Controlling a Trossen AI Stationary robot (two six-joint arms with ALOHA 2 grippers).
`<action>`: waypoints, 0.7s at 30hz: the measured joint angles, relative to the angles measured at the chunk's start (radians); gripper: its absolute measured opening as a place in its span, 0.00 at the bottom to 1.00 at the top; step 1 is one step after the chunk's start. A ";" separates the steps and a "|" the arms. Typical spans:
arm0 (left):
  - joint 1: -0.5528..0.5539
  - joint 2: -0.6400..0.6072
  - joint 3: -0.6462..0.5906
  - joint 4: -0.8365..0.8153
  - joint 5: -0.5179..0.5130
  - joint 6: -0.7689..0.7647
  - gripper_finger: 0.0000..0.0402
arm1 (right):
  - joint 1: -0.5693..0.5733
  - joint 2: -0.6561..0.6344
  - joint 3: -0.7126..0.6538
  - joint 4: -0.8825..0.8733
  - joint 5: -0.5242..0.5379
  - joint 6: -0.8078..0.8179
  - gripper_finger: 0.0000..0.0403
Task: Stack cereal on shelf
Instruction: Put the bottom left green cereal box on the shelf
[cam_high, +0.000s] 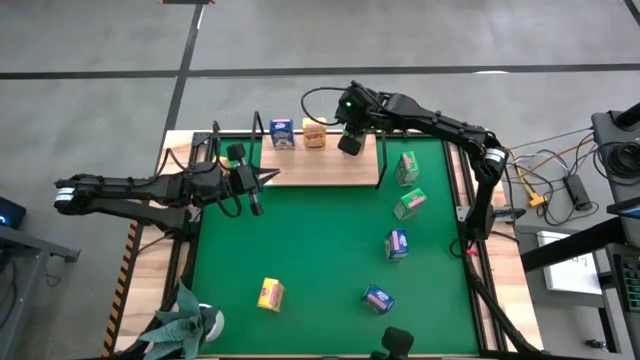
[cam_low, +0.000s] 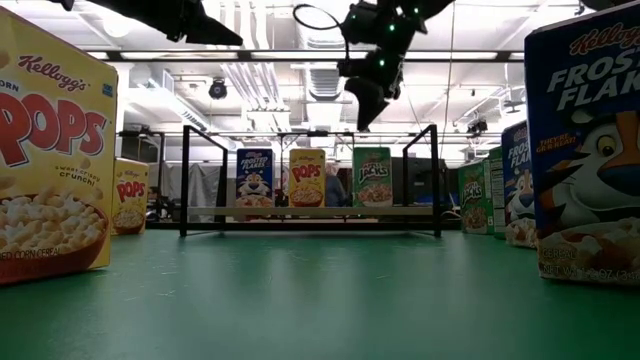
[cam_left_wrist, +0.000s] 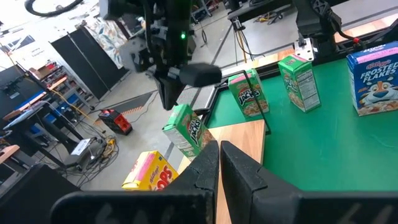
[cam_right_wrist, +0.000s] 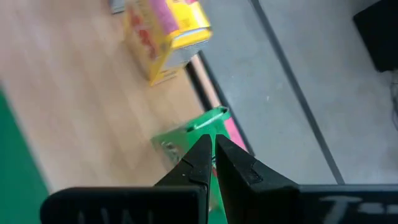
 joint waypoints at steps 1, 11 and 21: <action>0.000 0.000 0.000 0.000 0.000 0.000 0.00 | 0.005 0.000 0.013 -0.027 -0.008 0.001 0.03; 0.000 0.000 0.000 -0.009 0.000 0.007 0.00 | 0.019 0.001 -0.063 -0.114 -0.252 -0.008 0.03; 0.000 0.000 0.000 -0.008 0.000 0.007 0.00 | 0.025 0.010 -0.220 0.048 0.023 -0.057 0.03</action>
